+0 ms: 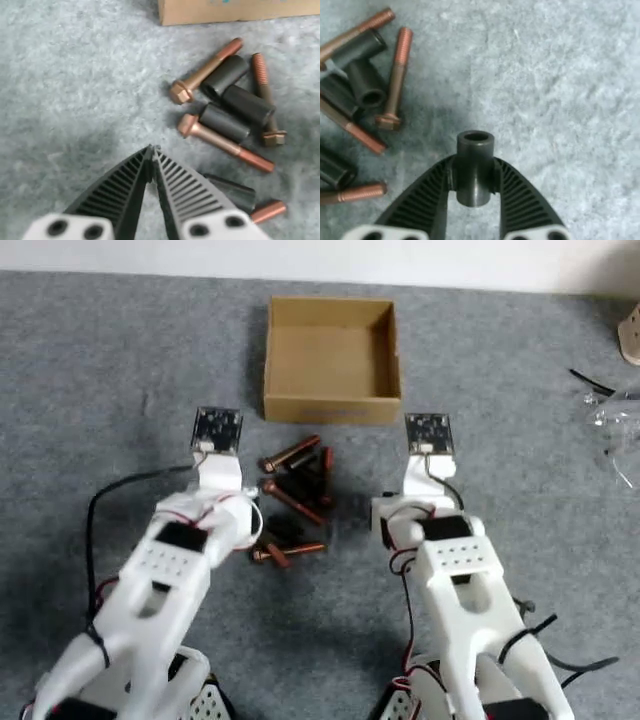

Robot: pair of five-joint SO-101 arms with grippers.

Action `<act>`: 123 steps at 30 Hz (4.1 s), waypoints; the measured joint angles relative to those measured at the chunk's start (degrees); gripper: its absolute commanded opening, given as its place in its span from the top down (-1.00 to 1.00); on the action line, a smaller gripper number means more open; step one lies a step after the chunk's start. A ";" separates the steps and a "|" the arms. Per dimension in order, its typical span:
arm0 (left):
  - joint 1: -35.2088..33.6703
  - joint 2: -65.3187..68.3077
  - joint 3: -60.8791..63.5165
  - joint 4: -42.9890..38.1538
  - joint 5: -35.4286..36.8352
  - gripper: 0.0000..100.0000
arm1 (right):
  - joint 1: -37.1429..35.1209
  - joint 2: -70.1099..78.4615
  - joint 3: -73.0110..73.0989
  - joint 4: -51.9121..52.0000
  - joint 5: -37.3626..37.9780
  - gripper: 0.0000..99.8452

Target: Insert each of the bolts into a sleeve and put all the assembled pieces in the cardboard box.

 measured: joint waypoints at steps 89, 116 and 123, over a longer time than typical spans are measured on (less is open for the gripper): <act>3.34 40.00 -37.71 37.36 29.01 0.99 | 0.00 -1.14 4.48 -6.15 3.52 0.99; 2.73 18.73 -29.10 41.14 16.62 0.99 | 0.00 -1.14 4.48 -6.15 3.52 0.99; 2.81 1.67 -15.47 30.24 14.07 0.99 | 0.00 -1.14 4.48 -6.15 3.52 0.99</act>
